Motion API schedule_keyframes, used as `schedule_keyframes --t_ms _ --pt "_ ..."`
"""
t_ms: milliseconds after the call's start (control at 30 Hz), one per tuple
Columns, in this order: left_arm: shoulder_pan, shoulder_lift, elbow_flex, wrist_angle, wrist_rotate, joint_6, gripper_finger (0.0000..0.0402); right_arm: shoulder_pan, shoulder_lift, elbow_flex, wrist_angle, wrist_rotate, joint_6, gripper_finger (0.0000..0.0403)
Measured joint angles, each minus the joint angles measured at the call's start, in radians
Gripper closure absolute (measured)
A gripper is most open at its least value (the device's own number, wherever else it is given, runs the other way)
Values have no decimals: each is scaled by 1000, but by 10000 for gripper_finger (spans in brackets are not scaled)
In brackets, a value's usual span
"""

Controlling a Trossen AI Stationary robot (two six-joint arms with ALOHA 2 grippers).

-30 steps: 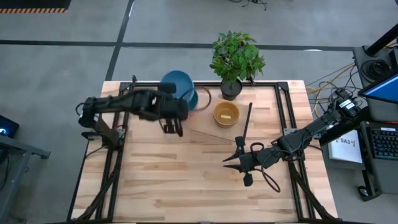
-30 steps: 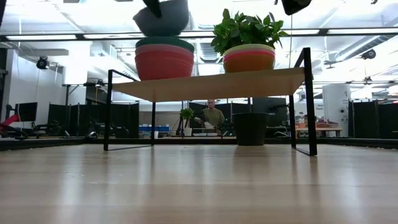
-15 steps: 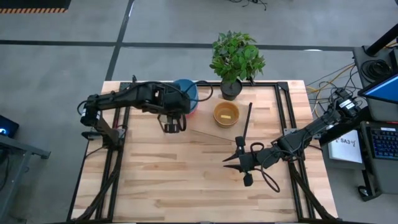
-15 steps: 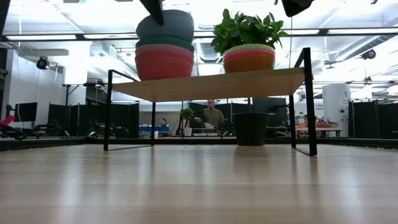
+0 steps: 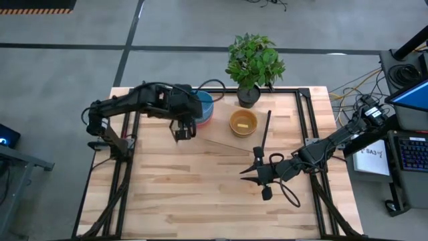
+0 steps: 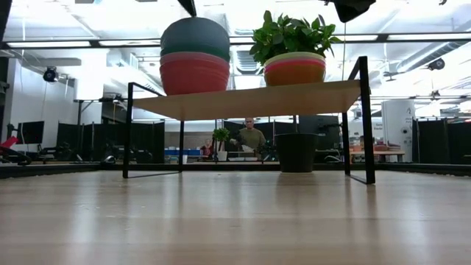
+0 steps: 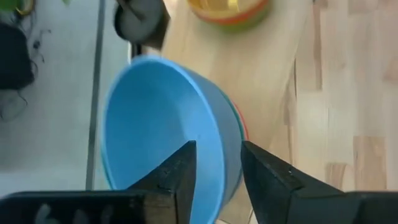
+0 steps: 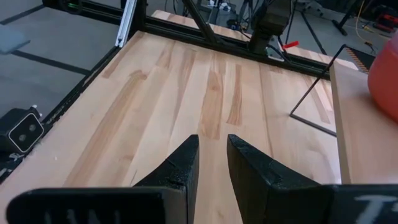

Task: Place and stack bowls onto a shelf
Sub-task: Stack the blue bowl on top of the light blue bowl on the shelf

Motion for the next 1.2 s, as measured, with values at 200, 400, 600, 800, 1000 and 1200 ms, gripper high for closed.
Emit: schedule_keyframes --t_ms 200,400,600,800,1000,1200 --pt "0 -15 48 109 2 37 297 0 0 0 0 0 -13 330" --pt "2 -63 -61 247 3 78 349 0 0 0 -1 0 -14 330" --pt "3 -177 -334 481 4 99 397 0 0 0 -1 0 -13 330" --pt "18 -312 -614 760 4 109 400 0 2 0 -1 0 -11 330" --pt "28 -399 -796 918 4 95 401 0 2 -1 1 0 -2 330" --pt "29 -412 -874 936 4 41 401 0 2 -1 3 0 -2 330"
